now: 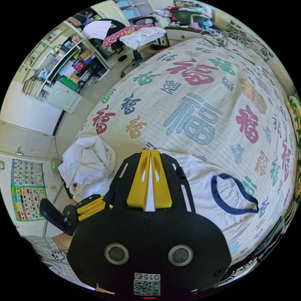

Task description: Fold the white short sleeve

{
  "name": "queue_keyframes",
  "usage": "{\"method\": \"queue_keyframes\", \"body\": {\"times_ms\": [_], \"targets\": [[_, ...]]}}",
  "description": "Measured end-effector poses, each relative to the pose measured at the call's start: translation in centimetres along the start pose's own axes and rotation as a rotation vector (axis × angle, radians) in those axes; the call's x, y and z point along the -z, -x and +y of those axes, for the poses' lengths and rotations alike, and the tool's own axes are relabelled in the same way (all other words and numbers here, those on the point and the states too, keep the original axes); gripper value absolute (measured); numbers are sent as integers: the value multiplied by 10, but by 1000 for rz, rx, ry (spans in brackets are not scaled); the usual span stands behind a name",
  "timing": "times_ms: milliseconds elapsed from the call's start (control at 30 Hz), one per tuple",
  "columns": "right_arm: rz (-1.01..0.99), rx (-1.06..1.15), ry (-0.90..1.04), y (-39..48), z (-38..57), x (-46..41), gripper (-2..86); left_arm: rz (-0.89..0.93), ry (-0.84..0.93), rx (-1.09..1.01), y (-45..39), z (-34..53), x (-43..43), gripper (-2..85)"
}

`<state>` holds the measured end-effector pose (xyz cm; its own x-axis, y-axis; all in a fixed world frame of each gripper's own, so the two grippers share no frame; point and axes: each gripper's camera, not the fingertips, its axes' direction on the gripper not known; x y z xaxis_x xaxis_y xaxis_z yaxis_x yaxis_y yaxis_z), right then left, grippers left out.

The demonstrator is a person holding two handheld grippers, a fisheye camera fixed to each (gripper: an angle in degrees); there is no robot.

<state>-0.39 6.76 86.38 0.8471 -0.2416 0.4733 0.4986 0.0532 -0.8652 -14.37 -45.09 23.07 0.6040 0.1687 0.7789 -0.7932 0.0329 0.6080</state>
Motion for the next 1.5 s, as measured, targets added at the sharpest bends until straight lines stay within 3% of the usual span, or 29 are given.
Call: {"method": "queue_keyframes", "body": {"times_ms": [200, 500, 567, 767, 967, 1067, 1167, 1333, 1500], "targets": [[-13, -129, -104, -54, 43, 43, -7, -17, 8, -284, -91, 20, -6, 1], [23, -348, 6, -131, 100, 30, -7, 29, 302, -454, -164, 67, -95, 16], [24, -357, 10, -135, 101, 31, -5, 43, 320, -449, -166, 71, -103, 34], [89, -129, -64, -108, 74, 53, 0, 87, 57, -458, -163, 62, -79, 49], [3, -94, 177, -108, 48, 19, -9, 167, 199, -475, -152, 65, -137, 44], [-5, -91, 199, -111, 44, 23, -5, 202, 337, -431, -142, 61, -165, 20], [15, -96, 182, -111, 36, 38, 14, 230, 313, -383, -129, 55, -167, 3], [24, -82, 42, -109, 0, 62, 42, 243, 96, -333, -109, 43, -154, 3], [30, -59, 102, -102, -32, 51, 12, 237, 209, -306, -93, 44, -202, 4]]}}
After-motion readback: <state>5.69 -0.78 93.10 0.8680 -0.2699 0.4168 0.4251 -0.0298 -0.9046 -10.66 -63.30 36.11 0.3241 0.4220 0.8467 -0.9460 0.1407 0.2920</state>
